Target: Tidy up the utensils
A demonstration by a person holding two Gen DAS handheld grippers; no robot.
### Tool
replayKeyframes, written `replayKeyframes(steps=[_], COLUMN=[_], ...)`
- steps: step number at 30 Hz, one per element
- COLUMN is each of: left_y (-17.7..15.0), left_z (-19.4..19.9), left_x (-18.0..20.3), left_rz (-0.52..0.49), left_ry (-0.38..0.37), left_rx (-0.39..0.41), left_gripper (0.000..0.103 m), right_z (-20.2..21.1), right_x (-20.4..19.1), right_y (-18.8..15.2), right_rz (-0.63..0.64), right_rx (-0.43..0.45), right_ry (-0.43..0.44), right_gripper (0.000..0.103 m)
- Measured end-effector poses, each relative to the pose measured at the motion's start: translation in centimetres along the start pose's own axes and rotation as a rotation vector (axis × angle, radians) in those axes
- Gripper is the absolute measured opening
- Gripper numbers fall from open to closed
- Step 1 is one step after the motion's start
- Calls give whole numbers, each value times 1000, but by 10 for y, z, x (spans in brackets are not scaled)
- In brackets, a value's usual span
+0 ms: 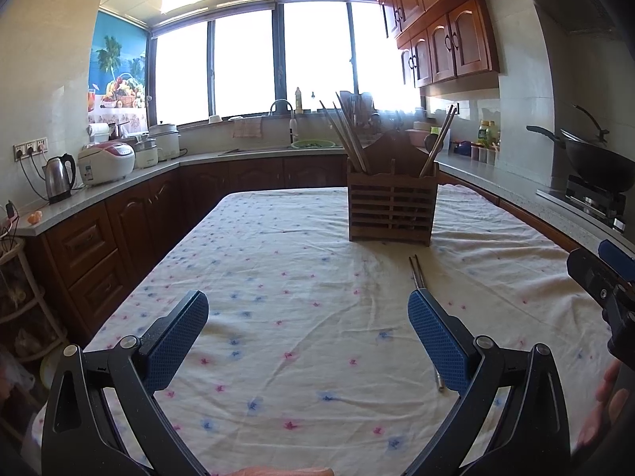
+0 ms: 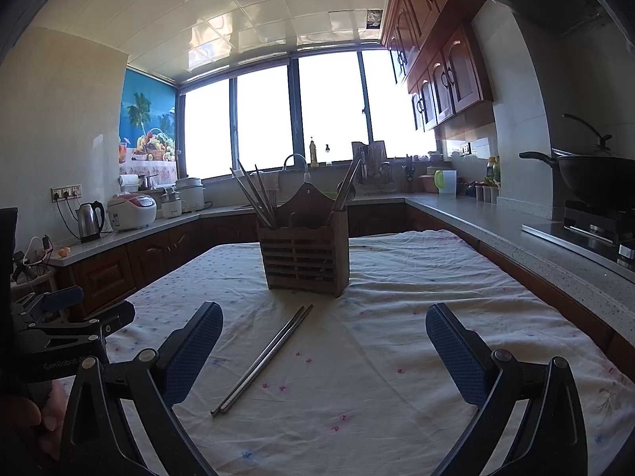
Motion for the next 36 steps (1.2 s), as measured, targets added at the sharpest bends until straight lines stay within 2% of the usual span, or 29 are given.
replayKeyframes(steps=[36], left_y=[1], left_z=[-5], left_x=[1], left_rz=[-1], left_ry=[-17], left_rx=[-9], left_gripper=[103], right_z=[-1], right_x=[-2], right_y=[4], right_rz=[-2], right_rx=[-1], right_ry=[25], right_gripper=[103])
Point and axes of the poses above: each gripper's, at about its wrist camera, not at the fingertips, and z roughly against the way its jaws point, x to its right, y to its top, the point moved 1 cm from there along -z, roughly the way its jaws point, and after that the axes turned 8 degrees about z, right-handed, at the moved point
